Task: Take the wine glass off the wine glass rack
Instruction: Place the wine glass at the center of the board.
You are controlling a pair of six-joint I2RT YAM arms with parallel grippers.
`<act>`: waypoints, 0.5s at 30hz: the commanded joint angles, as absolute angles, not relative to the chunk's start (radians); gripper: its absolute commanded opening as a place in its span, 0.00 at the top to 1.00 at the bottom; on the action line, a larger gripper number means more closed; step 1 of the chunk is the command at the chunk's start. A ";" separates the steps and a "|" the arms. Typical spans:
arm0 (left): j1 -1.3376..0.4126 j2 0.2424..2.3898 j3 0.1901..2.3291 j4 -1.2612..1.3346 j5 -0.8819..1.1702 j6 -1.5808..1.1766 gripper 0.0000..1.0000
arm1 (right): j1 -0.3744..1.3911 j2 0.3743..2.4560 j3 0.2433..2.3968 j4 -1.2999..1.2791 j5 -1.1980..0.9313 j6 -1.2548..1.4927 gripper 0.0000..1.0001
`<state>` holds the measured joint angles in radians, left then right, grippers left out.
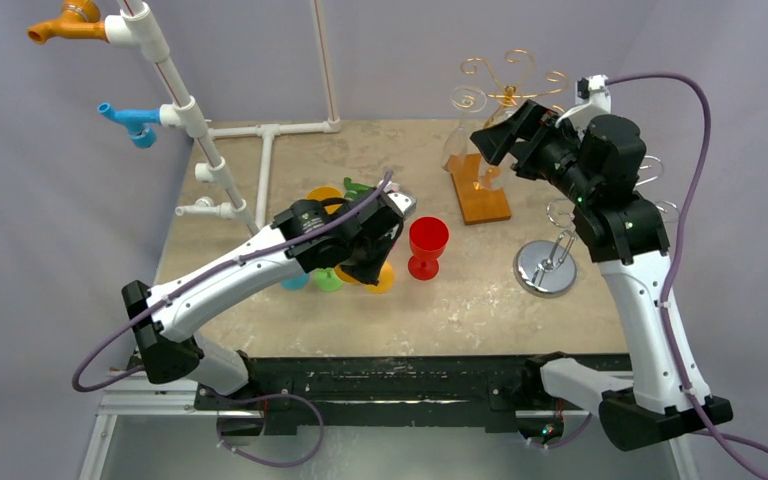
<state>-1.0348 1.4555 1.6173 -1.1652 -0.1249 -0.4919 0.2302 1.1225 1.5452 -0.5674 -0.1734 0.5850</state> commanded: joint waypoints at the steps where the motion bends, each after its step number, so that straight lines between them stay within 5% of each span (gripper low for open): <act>1: -1.035 1.487 1.590 -1.153 -0.240 -0.427 1.00 | 0.244 1.057 1.501 -0.518 -0.111 0.576 0.01; 15: -1.034 1.614 1.541 -1.051 -0.224 -0.379 1.00 | 0.286 0.808 1.335 -0.584 -0.063 0.627 0.01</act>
